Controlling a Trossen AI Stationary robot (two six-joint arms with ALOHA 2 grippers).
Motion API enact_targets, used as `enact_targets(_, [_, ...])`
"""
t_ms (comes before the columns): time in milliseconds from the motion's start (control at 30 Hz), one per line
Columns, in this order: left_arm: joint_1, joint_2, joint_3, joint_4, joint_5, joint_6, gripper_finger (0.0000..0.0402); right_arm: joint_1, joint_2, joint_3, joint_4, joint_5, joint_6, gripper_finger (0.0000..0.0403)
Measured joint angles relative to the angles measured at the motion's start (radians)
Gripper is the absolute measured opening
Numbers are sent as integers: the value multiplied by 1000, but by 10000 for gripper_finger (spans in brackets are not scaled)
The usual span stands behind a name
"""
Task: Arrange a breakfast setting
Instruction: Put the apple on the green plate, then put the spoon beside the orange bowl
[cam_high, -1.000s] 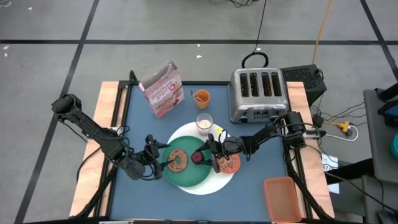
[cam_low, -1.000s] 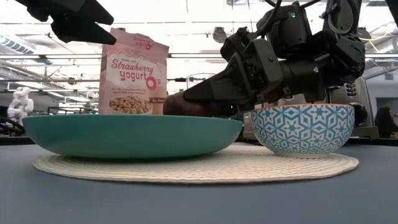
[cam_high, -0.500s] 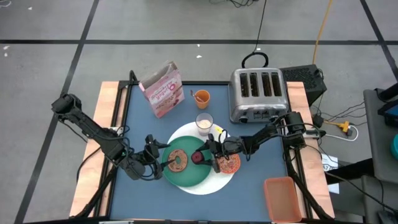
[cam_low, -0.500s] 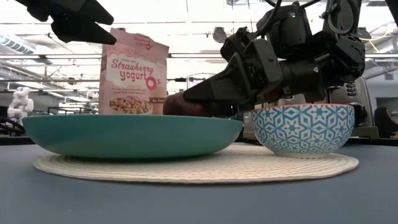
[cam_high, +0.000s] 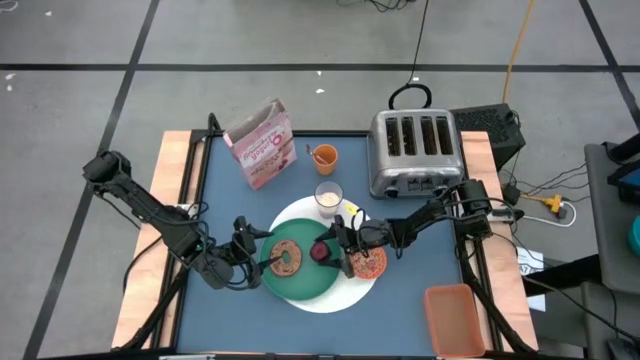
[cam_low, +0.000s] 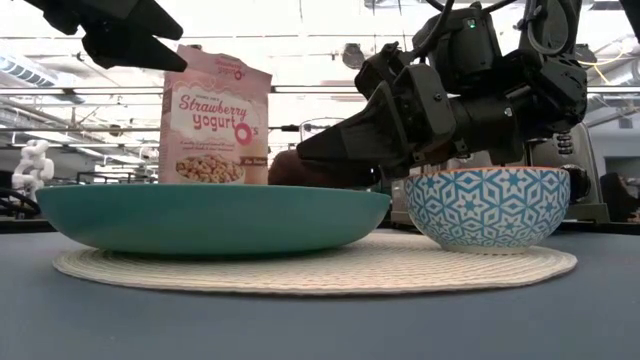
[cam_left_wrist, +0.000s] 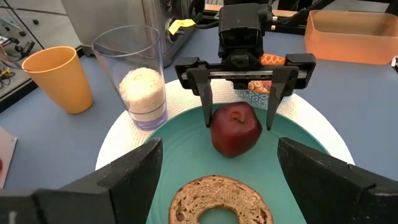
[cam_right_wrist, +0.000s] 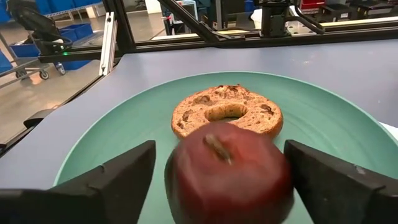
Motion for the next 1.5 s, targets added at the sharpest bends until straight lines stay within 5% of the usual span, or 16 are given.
enact_targets(700, [0, 0, 0, 0, 0, 0, 321, 0, 0, 0, 24, 0, 1, 369])
enact_targets(1233, [0, 0, 0, 0, 0, 0, 321, 0, -21, 0, 406, -1, 2, 369])
enact_targets(1500, [0, 0, 0, 0, 0, 0, 321, 3, -81, 0, 421, -1, 2, 369])
